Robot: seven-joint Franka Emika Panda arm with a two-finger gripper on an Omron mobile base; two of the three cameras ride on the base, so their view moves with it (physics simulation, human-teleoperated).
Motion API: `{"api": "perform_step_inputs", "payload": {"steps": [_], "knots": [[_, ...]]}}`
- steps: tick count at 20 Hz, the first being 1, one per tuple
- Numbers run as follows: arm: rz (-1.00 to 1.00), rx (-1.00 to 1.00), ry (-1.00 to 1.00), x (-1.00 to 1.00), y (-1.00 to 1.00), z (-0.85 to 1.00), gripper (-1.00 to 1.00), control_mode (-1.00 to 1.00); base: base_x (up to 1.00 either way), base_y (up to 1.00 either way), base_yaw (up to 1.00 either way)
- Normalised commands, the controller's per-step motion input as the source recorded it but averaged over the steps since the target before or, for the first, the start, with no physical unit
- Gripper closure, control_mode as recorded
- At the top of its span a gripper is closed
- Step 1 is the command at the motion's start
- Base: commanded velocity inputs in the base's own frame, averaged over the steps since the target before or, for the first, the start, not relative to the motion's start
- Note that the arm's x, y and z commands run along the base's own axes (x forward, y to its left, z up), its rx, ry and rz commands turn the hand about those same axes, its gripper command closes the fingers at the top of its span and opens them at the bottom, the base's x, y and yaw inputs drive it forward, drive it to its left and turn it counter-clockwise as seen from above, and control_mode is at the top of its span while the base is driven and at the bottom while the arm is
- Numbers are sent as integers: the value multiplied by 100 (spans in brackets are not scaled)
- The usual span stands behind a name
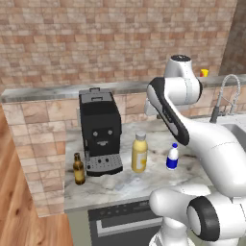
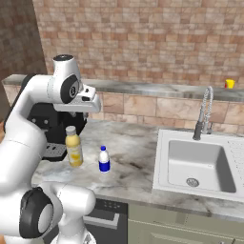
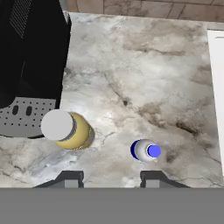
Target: Place the drinks on the dining counter in a tight cluster.
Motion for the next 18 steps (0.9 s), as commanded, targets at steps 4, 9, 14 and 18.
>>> {"api": "perform_step_inputs", "payload": {"steps": [4,9,14,18], "knots": [[0,0,0,-16,0,0,-100,-100,0,0,0],[5,0,0,-15,13,0,-100,-100,0,0,0],[12,0,0,-2,23,0,-100,-100,0,0,0],[13,0,0,5,48,0,-100,-100,0,0,0]]}}
